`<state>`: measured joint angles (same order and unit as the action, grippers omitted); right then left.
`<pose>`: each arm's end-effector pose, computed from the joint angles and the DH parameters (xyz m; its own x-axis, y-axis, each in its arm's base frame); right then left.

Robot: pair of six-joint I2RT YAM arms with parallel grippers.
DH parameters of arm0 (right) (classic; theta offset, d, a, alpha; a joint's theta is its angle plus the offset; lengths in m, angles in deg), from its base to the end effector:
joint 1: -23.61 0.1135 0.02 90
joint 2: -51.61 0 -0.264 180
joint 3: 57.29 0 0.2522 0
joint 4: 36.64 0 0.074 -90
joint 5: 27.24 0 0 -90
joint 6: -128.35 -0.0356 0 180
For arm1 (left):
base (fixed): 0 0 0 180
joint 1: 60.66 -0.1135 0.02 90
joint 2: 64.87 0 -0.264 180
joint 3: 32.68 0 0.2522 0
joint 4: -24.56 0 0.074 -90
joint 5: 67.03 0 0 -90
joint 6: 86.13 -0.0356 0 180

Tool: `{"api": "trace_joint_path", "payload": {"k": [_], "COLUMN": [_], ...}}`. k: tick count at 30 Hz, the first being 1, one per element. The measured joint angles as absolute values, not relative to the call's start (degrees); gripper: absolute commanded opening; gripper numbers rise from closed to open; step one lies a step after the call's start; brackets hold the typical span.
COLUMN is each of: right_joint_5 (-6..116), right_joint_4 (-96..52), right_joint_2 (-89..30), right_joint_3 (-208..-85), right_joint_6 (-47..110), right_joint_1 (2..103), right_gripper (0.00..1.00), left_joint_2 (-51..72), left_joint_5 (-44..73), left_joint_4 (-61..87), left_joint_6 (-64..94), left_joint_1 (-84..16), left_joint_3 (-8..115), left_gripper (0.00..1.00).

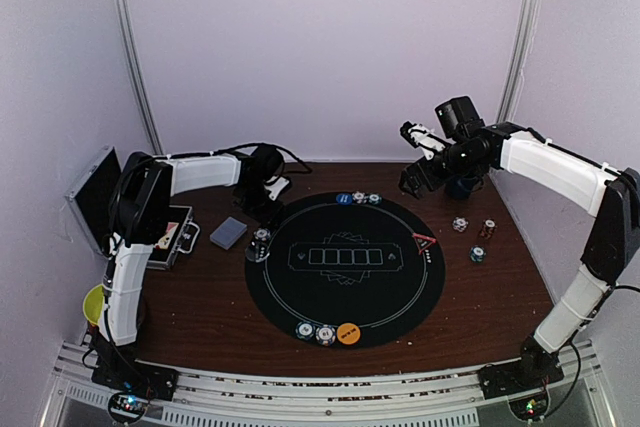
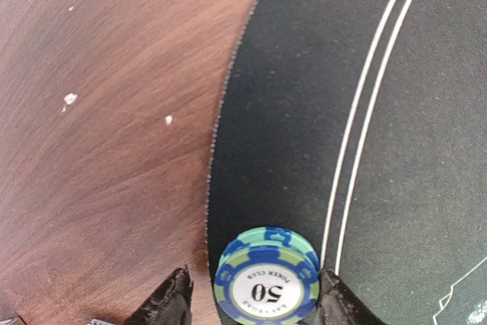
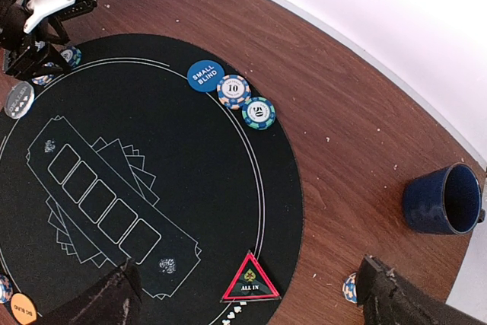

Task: Distribute texas hold em gaming equipment
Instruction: Adjust the poker chips pile in the dealer area.

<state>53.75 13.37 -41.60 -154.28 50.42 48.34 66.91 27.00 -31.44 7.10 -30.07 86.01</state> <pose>0.3264 0.1565 0.3149 -0.5344 -0.4735 -0.7001 -0.6374 0.7698 -0.0341 0.4150 -0.2424 0.1509 -0.8302 0.4255 -0.3600 0.4400 0.8969 0.0454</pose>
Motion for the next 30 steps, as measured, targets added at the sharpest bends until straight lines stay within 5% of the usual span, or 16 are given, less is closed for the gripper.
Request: {"api": "trace_joint_path", "payload": {"k": [12, 22, 30], "right_joint_5": [53.7, 54.6, 55.3], "right_joint_4": [13.4, 13.3, 13.3], "right_joint_2": [-41.6, -41.4, -40.8], "right_joint_3": [-154.3, -154.0, -154.0], "right_joint_6": [50.4, 50.4, 50.5], "right_joint_1": [48.3, 48.3, 43.5], "right_gripper": [1.00, 1.00, 1.00], "left_joint_2": [66.8, 56.8, 37.9], "left_joint_5": [27.7, 29.5, 37.2], "left_joint_4": [-32.3, -32.7, -31.1], "left_joint_6": [7.2, 9.3, 13.8], "left_joint_1": [-30.4, -30.3, -29.7], "left_joint_3": [88.4, 89.8, 77.6], "left_gripper": [0.98, 0.98, 0.98]}}
